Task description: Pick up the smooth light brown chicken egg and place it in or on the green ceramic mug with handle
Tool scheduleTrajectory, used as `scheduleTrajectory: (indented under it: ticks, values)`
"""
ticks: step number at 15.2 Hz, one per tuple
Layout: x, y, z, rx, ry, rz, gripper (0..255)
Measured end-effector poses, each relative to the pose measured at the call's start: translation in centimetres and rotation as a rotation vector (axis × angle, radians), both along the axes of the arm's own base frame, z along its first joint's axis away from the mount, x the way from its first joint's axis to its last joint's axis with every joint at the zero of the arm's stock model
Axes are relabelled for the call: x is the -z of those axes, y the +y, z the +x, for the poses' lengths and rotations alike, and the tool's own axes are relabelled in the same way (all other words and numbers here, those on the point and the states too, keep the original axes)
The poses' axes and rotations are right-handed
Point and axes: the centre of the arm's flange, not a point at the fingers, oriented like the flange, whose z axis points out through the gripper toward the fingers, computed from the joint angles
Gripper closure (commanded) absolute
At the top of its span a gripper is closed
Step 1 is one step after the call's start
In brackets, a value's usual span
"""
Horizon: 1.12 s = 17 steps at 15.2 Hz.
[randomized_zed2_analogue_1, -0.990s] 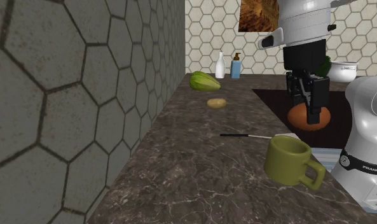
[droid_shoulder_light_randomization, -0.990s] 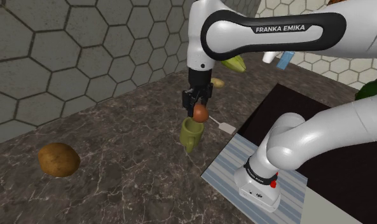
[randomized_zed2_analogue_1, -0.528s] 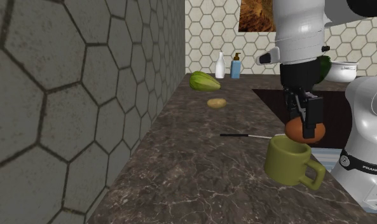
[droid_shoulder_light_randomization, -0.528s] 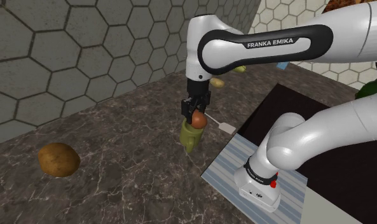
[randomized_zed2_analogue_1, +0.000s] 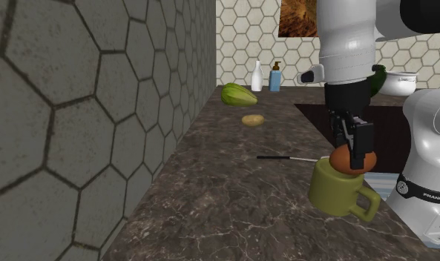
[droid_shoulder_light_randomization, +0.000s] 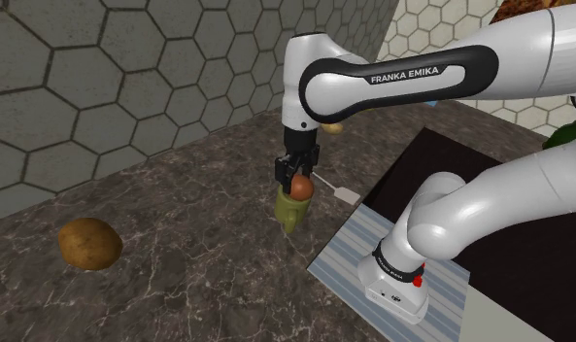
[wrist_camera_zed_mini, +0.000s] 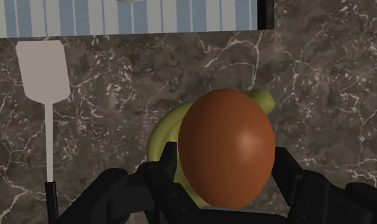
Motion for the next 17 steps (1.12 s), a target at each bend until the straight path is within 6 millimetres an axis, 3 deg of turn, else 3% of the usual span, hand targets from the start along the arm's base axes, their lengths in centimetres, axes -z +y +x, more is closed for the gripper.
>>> scheduleTrajectory:
  ticks: [1, 2, 8, 13, 17]
  values:
    - [0.0, 0.0, 0.0, 0.000, 0.000, 0.000, 255]
    - [0.0, 0.0, 0.0, 0.000, 0.000, 0.000, 0]
    - [0.2, 0.0, -0.1, -0.001, 0.007, -0.002, 0]
    - [-4.1, -0.3, 0.8, -0.001, 0.006, -0.001, 0]
    - [-4.6, -0.4, 1.0, -0.001, 0.007, -0.002, 0]
